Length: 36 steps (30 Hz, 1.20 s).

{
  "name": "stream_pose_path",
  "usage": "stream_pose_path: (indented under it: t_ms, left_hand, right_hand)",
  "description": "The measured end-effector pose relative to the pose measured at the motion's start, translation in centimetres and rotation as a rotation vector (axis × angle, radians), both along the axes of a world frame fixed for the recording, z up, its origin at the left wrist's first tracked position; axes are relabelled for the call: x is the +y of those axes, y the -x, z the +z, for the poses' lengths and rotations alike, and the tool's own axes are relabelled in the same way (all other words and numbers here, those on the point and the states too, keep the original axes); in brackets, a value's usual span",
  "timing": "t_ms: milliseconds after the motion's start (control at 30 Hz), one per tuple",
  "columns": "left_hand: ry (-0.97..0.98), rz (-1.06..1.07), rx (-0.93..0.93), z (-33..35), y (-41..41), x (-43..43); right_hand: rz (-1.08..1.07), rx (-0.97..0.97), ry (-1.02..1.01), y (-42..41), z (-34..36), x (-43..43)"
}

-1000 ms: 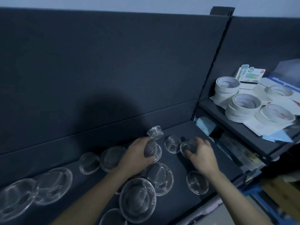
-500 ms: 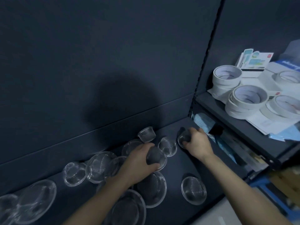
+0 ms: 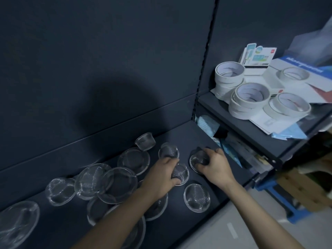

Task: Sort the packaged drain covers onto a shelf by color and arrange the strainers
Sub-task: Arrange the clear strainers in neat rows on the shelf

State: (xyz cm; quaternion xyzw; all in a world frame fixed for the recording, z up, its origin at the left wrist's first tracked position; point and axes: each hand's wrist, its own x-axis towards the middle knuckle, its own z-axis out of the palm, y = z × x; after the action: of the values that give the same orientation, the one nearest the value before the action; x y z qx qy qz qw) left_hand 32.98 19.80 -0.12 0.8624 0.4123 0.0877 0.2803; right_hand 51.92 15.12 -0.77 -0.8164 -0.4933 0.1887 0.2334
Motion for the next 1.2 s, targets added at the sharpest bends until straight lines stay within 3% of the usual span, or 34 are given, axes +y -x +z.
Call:
stream_pose_path:
  t_ms: [133,267,500,733,933,1100,1200]
  left_hand:
    - [-0.022,0.06,-0.058,0.3,0.0,-0.1]
    - [-0.196,0.068,-0.053,0.7,1.4,0.8]
    - [-0.137,-0.101,0.19,0.1,1.5,1.2]
    - [-0.145,-0.042,0.167,-0.7,1.2,0.9]
    - [-0.26,0.12,0.001,0.5,3.7,3.2]
    - [-0.26,0.196,0.079,0.9,9.3,3.2]
    - [-0.134,0.266,0.176,0.7,12.8,2.0]
  right_hand:
    - [0.017,-0.012,-0.024,-0.1,0.6,0.4]
    - [0.017,0.0,-0.042,-0.4,1.8,2.3]
    - [0.166,-0.172,0.039,0.3,1.5,6.5]
    - [0.237,-0.145,0.076,0.5,0.7,7.3]
    - [0.315,-0.191,-0.141,2.1,2.6,4.3]
    - [0.475,-0.122,-0.224,6.8,4.1,1.7]
    - [0.647,-0.042,-0.091,9.9,3.0,0.8]
